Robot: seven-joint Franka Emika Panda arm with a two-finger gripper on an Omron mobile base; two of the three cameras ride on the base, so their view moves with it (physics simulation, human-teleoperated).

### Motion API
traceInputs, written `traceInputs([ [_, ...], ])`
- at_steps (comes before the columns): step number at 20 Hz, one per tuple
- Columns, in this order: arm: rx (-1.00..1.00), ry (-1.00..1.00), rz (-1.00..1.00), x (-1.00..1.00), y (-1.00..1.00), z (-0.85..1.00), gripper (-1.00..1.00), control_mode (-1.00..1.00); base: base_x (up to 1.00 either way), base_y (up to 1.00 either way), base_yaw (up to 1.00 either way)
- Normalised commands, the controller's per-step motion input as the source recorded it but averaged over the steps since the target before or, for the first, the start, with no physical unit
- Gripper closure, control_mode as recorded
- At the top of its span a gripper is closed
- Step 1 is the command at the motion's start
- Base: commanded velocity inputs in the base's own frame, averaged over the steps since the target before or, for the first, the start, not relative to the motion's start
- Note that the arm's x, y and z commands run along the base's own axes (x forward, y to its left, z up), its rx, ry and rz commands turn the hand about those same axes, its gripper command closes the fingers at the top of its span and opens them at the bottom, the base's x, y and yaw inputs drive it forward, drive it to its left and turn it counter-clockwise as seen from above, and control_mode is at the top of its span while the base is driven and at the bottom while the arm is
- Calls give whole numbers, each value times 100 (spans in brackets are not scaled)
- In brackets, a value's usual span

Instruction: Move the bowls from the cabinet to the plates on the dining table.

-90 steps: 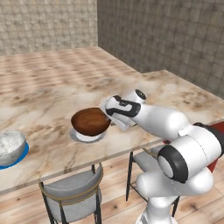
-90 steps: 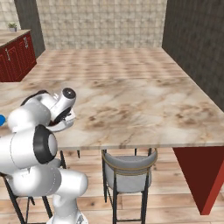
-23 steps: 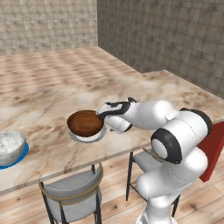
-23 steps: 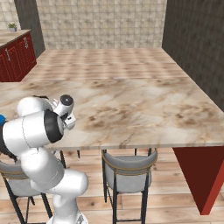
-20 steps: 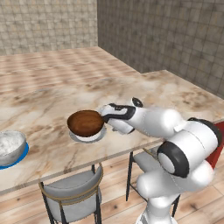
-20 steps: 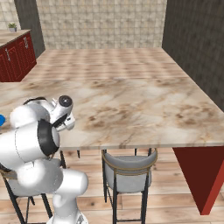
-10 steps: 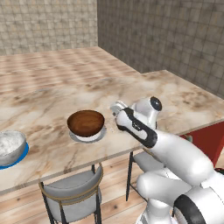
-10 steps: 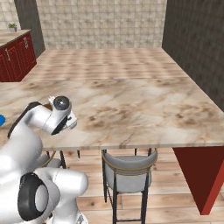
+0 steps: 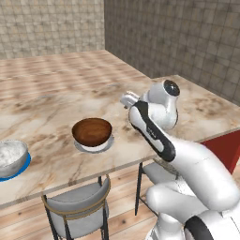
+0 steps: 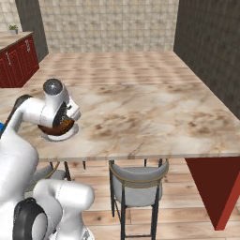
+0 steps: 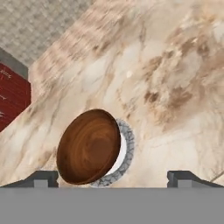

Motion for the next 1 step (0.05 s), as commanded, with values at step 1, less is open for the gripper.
traceInputs([
  [1, -25, 1, 9, -13, 0, 100, -100, -100, 0, 0, 0],
])
